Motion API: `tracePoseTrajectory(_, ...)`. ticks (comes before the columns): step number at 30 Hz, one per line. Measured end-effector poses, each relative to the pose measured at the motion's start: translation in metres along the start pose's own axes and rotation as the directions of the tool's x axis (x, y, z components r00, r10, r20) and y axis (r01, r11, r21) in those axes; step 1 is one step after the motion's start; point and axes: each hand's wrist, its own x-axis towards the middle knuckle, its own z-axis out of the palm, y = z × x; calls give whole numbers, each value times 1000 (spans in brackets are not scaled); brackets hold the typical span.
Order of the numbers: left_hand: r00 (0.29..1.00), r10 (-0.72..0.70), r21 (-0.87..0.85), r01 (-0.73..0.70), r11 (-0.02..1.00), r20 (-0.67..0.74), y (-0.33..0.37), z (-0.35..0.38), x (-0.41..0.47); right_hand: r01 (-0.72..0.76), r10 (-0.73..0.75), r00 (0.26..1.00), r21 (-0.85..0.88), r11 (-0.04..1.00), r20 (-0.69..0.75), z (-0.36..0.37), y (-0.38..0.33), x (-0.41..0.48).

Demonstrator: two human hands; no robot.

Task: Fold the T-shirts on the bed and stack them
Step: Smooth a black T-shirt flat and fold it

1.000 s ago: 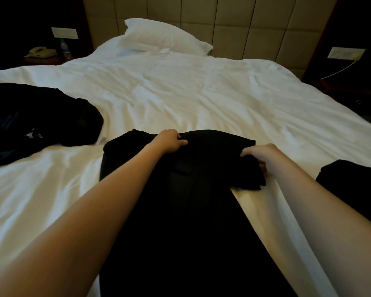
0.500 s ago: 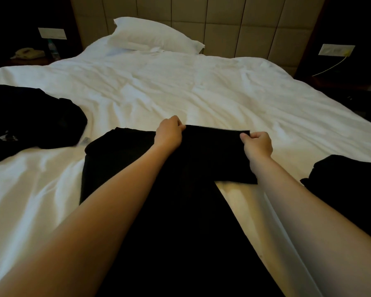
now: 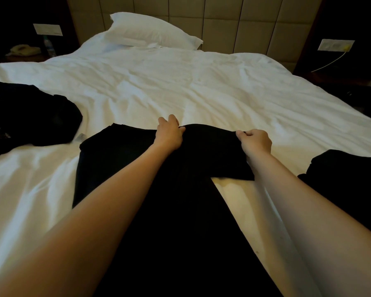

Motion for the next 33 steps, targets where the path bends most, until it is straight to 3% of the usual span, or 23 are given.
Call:
tracePoseTrajectory(5,997,32,-30,-29,999,76,3,-6,-18,-195,165,971,167,967,173,-7,2,-12)
tracePoseTrajectory(7,991,118,-12,-117,993,57,9,-9,-28,-292,245,943,205,934,226,-16,-2,-22)
tracePoseTrajectory(10,948,283,-8,-285,958,144,30,-11,-44,-348,297,889,92,933,348,-30,-5,-37)
tracePoseTrajectory(14,851,208,165,-321,933,482,41,9,-56,-311,376,805,-213,926,459,-41,-9,-51)
tracePoseTrajectory(18,860,147,230,-289,929,488,33,22,-56,-266,395,820,-335,904,414,-42,-2,-49)
tracePoseTrajectory(22,870,139,181,-250,951,473,29,26,-60,-307,352,878,-183,934,323,-39,15,-50)
tracePoseTrajectory(25,879,134,114,-207,972,458,31,22,-65,-206,268,928,-241,948,261,-34,28,-60)
tracePoseTrajectory(27,884,123,1,-138,990,452,35,11,-72,-177,209,956,-166,970,205,-30,33,-64)
tracePoseTrajectory(30,896,120,-142,-64,988,428,34,-14,-92,-189,195,975,-65,980,106,-34,34,-75)
tracePoseTrajectory(33,917,70,-176,0,984,392,16,-32,-123,-198,197,978,16,980,73,-39,38,-100)
